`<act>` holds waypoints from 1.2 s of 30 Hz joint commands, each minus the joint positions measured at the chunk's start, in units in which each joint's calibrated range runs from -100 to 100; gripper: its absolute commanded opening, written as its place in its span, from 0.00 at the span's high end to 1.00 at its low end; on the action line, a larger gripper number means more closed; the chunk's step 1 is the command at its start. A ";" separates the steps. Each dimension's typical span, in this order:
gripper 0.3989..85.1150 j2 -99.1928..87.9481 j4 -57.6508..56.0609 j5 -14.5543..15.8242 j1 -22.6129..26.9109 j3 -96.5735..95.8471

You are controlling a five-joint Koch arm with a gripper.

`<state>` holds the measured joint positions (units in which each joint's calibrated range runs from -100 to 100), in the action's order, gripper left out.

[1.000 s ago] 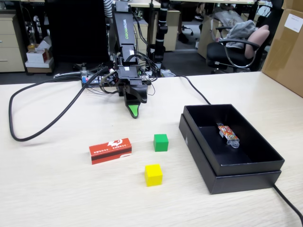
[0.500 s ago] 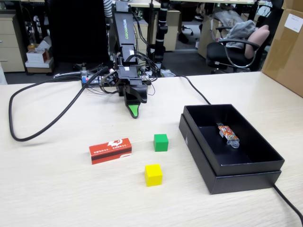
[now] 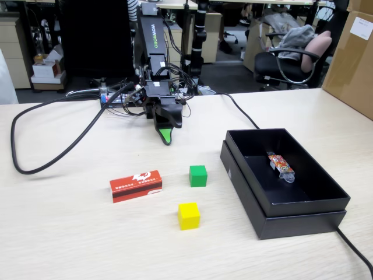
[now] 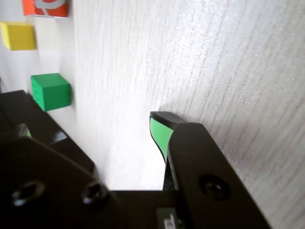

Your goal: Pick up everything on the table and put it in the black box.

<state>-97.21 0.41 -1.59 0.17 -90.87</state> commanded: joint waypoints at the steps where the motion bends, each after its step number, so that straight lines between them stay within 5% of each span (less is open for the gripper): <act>1: 0.43 -1.07 -13.15 1.12 0.15 8.91; 9: 0.44 1.23 -29.14 3.13 1.27 26.04; 20: 0.44 43.46 -54.62 6.45 1.42 67.57; 36: 0.45 74.90 -55.49 6.74 2.00 89.05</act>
<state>-24.00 -54.77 4.91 1.88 -7.85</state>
